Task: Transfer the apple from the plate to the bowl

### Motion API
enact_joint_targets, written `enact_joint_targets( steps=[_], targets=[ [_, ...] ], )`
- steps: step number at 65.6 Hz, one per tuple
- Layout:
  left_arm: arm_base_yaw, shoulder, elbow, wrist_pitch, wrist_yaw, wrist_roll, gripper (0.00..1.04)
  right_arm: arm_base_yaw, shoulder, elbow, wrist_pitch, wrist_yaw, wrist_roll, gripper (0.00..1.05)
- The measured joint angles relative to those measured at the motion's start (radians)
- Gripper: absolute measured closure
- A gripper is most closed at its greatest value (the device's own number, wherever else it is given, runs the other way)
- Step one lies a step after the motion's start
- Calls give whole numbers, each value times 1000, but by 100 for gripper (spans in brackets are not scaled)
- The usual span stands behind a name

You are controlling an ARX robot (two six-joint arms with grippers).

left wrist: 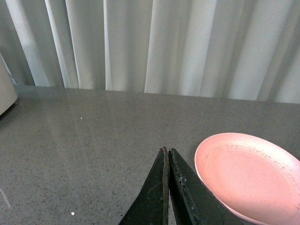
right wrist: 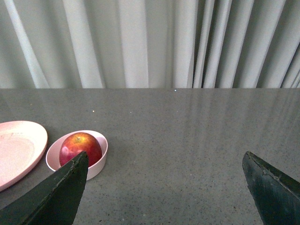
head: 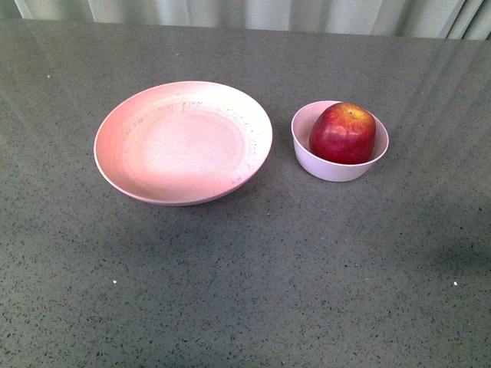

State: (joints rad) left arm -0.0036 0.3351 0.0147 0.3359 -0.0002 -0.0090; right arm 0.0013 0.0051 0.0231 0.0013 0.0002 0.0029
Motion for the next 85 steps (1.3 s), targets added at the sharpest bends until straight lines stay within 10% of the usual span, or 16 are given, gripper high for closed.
enact_joint_targets(
  steps=[62,85],
  targets=[
    [1,-320,0,-336,0,1,103,0,0,0,0,0,0,9],
    [1,-320,0,-336,0,1,42,0,0,0,0,0,0,9]
  ],
)
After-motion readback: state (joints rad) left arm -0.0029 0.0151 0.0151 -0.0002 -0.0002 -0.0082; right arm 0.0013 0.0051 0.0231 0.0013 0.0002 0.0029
